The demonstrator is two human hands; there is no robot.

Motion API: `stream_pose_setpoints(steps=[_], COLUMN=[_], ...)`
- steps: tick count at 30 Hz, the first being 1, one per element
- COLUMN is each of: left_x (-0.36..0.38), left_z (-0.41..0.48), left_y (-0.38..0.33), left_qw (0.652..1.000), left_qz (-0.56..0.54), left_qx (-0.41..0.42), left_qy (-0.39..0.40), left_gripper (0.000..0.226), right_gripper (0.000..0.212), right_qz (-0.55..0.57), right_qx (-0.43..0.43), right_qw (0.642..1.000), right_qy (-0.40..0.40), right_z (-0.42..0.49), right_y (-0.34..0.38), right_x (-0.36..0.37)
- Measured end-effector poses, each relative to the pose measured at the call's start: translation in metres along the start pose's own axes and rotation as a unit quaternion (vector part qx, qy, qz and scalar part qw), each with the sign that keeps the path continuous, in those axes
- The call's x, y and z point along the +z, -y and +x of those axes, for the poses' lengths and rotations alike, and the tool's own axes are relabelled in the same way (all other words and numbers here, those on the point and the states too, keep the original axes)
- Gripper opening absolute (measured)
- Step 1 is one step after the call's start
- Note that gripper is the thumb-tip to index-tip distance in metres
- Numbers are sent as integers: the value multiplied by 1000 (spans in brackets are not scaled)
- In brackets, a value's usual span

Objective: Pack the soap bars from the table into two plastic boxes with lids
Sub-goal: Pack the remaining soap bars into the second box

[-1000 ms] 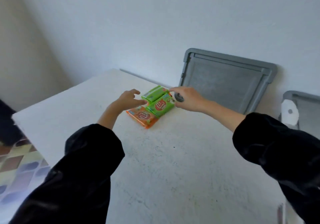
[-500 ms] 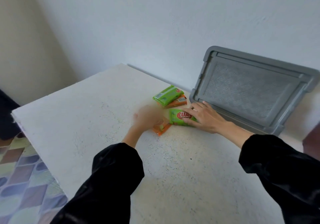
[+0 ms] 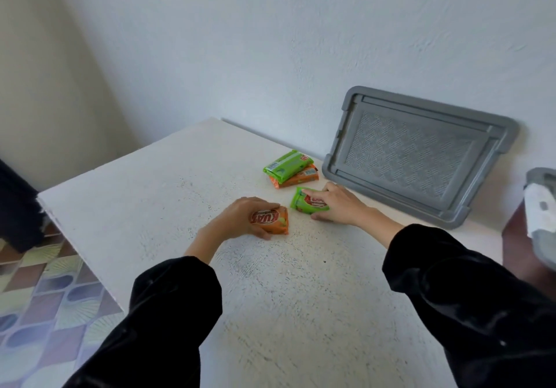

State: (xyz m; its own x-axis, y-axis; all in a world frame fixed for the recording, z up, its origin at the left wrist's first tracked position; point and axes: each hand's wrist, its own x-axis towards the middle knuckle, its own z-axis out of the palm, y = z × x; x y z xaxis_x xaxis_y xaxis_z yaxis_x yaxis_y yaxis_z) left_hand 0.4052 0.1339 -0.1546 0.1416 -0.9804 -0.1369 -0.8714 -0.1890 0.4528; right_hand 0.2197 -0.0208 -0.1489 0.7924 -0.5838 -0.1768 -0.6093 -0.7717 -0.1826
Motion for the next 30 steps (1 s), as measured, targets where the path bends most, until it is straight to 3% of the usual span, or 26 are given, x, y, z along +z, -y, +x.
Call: stream_pose_setpoints(steps=[3,9,15,23,30], left_x=[2,-16,-50,-2,72], left_z=[-5,-13,-21,-57,-111], left_y=[0,-40,-150,-315,-387], left_qw=[997,992,974,935,871], left_qz=[44,2,-6,16,83], left_qx=[12,30,173,353,474], left_qy=[-58,-127,-144,-37,101], left_gripper=[65,61,61,65,70], right_gripper=[74,82,84,90,95], right_qz=[31,41,39,59,55], right_qx=[28,38,57,168,234], right_qw=[999,997,991,975,971], right_qy=[-16,-56,-114,-130,-24], right_z=[-6,-51,-169,-374,-495], right_y=[4,-3,-26,-70,-84], right_x=[0,-44,-109,-110,-55])
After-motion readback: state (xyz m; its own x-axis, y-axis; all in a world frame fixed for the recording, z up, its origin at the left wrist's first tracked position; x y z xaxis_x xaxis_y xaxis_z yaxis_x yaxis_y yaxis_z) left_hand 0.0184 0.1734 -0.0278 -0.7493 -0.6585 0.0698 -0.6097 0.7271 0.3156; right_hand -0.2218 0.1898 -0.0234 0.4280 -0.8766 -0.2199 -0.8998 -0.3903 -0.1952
